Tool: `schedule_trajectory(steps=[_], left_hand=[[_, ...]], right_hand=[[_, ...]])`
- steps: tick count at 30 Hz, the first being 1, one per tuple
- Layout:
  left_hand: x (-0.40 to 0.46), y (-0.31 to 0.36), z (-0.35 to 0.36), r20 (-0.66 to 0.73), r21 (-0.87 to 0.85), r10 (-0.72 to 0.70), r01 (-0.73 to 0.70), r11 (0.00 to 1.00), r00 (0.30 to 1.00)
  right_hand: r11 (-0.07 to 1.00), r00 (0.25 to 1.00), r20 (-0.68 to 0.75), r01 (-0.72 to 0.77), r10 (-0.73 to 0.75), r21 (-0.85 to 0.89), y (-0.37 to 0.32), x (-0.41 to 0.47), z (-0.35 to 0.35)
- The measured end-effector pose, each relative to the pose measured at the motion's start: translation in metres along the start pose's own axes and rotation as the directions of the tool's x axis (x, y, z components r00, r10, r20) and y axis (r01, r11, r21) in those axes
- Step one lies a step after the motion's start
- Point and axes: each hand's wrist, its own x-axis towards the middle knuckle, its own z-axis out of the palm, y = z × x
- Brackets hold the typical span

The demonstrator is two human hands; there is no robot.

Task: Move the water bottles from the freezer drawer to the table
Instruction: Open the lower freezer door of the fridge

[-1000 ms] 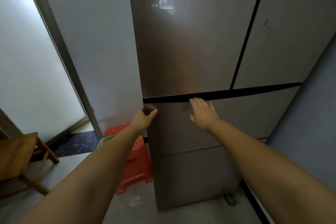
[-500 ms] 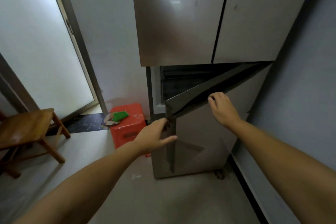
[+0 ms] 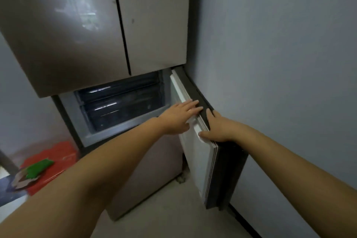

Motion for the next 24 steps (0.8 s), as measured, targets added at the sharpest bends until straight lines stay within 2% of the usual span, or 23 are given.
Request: schedule_trajectory(steps=[3,7,16,24], left_hand=[[0.062,0.021,0.005,0.082,0.120,0.170,-0.180,0.976,0.982],[0.126,0.047,0.021,0.033,0.086,0.252,-0.254,0.964,0.967],[0.215,0.091,0.035,-0.056,-0.040,0.166,-0.168,0.985,0.985],[0.250,0.101,0.041,-0.090,-0.052,0.139,-0.144,0.988,0.986]], right_hand=[[0.995,0.995,-0.029,-0.097,0.097,-0.008,0.050,-0.009,-0.005],[0.953,0.952,-0.163,-0.279,0.258,-0.120,0.111,-0.013,-0.009],[0.866,0.834,-0.377,-0.480,0.402,-0.138,0.195,0.022,-0.014],[0.858,0.808,-0.396,-0.507,0.436,-0.089,0.225,0.042,-0.025]])
